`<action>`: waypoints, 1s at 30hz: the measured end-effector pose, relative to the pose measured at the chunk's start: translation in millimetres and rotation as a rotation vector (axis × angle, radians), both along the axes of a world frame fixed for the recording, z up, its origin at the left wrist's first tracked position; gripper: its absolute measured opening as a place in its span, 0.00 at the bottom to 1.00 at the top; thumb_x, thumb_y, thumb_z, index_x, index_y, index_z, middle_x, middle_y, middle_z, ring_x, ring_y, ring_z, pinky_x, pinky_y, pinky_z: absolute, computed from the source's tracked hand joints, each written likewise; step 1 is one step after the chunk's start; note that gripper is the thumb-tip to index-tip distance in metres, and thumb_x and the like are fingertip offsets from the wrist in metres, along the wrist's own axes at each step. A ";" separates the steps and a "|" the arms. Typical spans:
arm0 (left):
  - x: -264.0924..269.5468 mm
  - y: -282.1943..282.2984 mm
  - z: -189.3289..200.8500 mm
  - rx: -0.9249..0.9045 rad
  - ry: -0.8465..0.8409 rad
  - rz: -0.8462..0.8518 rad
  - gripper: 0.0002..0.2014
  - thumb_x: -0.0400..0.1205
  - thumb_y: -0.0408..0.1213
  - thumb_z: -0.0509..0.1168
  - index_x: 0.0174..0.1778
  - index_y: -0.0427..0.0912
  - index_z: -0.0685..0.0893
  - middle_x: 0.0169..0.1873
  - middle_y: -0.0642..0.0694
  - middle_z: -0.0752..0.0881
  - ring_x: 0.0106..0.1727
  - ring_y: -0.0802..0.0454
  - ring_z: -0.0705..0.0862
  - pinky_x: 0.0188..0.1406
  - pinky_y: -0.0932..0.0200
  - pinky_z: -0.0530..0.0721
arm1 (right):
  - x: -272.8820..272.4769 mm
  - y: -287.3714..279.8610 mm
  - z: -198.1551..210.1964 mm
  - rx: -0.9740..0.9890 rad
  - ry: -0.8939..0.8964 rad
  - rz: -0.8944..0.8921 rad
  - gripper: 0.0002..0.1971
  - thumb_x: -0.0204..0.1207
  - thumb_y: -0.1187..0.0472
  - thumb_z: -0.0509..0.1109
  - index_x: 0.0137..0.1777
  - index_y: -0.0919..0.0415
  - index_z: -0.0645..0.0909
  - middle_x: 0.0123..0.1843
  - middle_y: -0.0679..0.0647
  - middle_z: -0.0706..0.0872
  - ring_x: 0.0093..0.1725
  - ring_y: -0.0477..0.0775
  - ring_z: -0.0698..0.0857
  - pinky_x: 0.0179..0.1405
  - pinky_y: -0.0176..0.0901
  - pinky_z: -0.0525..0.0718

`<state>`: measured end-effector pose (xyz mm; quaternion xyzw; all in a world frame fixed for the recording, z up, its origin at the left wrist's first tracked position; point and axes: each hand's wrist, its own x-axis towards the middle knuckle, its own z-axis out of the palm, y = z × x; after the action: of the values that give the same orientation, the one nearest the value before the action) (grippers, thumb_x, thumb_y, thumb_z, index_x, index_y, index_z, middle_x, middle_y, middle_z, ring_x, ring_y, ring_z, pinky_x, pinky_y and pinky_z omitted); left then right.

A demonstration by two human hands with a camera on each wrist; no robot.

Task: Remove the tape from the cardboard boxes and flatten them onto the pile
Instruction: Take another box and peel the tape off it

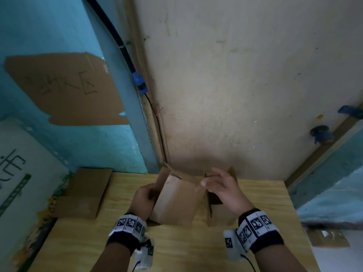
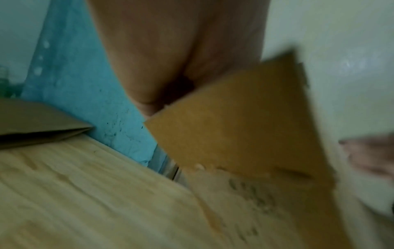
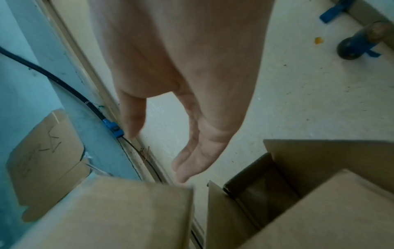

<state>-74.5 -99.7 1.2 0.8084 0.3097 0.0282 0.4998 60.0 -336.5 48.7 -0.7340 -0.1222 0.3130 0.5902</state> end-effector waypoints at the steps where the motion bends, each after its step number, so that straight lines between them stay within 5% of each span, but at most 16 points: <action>1: 1.3 -1.1 6.6 -0.047 -0.083 -0.010 0.13 0.83 0.29 0.65 0.37 0.45 0.91 0.34 0.47 0.92 0.37 0.59 0.88 0.41 0.55 0.85 | 0.5 3.5 4.5 -0.030 -0.027 0.042 0.38 0.75 0.51 0.81 0.80 0.48 0.64 0.70 0.50 0.85 0.67 0.44 0.84 0.59 0.30 0.81; 3: 5.1 -5.9 18.3 -0.141 -0.190 -0.008 0.21 0.80 0.17 0.64 0.36 0.47 0.93 0.35 0.48 0.93 0.36 0.61 0.87 0.42 0.54 0.84 | 1.7 8.4 12.5 -0.043 -0.095 0.121 0.51 0.66 0.41 0.84 0.87 0.43 0.61 0.78 0.40 0.78 0.75 0.42 0.77 0.71 0.39 0.75; 5: 7.3 -9.1 29.3 -0.276 -0.271 0.001 0.23 0.79 0.15 0.65 0.36 0.48 0.95 0.37 0.45 0.94 0.38 0.56 0.89 0.43 0.52 0.85 | 1.0 11.2 23.7 0.053 -0.081 0.147 0.51 0.63 0.45 0.88 0.85 0.37 0.65 0.77 0.36 0.78 0.74 0.41 0.80 0.69 0.40 0.81; 7: 8.0 -11.4 40.4 -0.375 -0.317 -0.012 0.07 0.81 0.31 0.71 0.42 0.44 0.94 0.41 0.37 0.93 0.40 0.46 0.89 0.45 0.48 0.83 | 0.9 11.7 33.2 0.161 -0.109 0.135 0.43 0.64 0.55 0.89 0.78 0.37 0.74 0.69 0.37 0.85 0.67 0.41 0.86 0.58 0.35 0.87; 9: 8.8 -8.5 52.5 -0.486 -0.333 0.009 0.27 0.73 0.61 0.75 0.54 0.40 0.91 0.52 0.33 0.91 0.50 0.40 0.88 0.54 0.44 0.81 | 1.1 9.8 41.6 0.171 -0.213 0.132 0.39 0.62 0.56 0.90 0.73 0.39 0.77 0.63 0.35 0.86 0.62 0.38 0.87 0.54 0.33 0.87; 12: 12.3 -2.3 67.3 -0.656 -0.542 -0.022 0.45 0.68 0.71 0.70 0.77 0.46 0.77 0.70 0.41 0.84 0.71 0.42 0.82 0.67 0.43 0.77 | -0.7 8.0 48.7 0.055 -0.382 0.168 0.41 0.58 0.51 0.92 0.68 0.39 0.74 0.61 0.36 0.84 0.59 0.36 0.85 0.54 0.34 0.87; 14: 14.1 -4.3 77.4 -0.422 -0.612 -0.166 0.48 0.68 0.67 0.74 0.82 0.50 0.70 0.75 0.45 0.79 0.75 0.48 0.79 0.70 0.46 0.79 | -2.8 8.3 49.1 0.005 -0.462 0.195 0.42 0.56 0.48 0.92 0.68 0.39 0.73 0.63 0.39 0.84 0.61 0.38 0.84 0.59 0.39 0.87; 17: 23.1 -8.5 86.0 0.115 -0.499 -0.405 0.45 0.62 0.60 0.83 0.76 0.60 0.76 0.76 0.57 0.71 0.77 0.56 0.73 0.75 0.46 0.77 | -6.3 7.8 48.8 0.012 -0.482 0.190 0.42 0.56 0.47 0.92 0.67 0.39 0.72 0.64 0.40 0.83 0.63 0.38 0.83 0.60 0.43 0.87; 21: 22.5 -8.2 103.8 0.720 -0.124 -0.510 0.55 0.56 0.75 0.73 0.82 0.70 0.63 0.75 0.76 0.61 0.77 0.62 0.61 0.73 0.50 0.54 | -8.7 2.9 51.1 -0.063 -0.527 0.192 0.43 0.55 0.44 0.92 0.66 0.37 0.70 0.65 0.39 0.81 0.65 0.40 0.81 0.63 0.49 0.87; 25: 22.4 -14.6 113.4 0.817 0.043 -0.551 0.57 0.60 0.76 0.67 0.85 0.68 0.53 0.82 0.70 0.51 0.86 0.54 0.40 0.79 0.34 0.26 | -10.8 1.1 54.3 -0.136 -0.618 0.219 0.42 0.54 0.41 0.91 0.65 0.35 0.71 0.66 0.35 0.77 0.65 0.36 0.77 0.65 0.50 0.85; 30: 20.2 -20.2 122.9 0.791 0.146 -0.584 0.56 0.63 0.82 0.57 0.86 0.66 0.46 0.84 0.68 0.49 0.84 0.52 0.24 0.75 0.32 0.18 | -14.2 2.4 51.0 -0.114 -0.670 0.204 0.41 0.55 0.41 0.91 0.66 0.34 0.71 0.68 0.34 0.75 0.67 0.33 0.75 0.66 0.44 0.82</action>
<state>-54.3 -119.9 124.1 0.9889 0.0701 -0.0541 0.1190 45.7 -334.1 99.8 -0.8115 -0.3641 0.1188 0.4414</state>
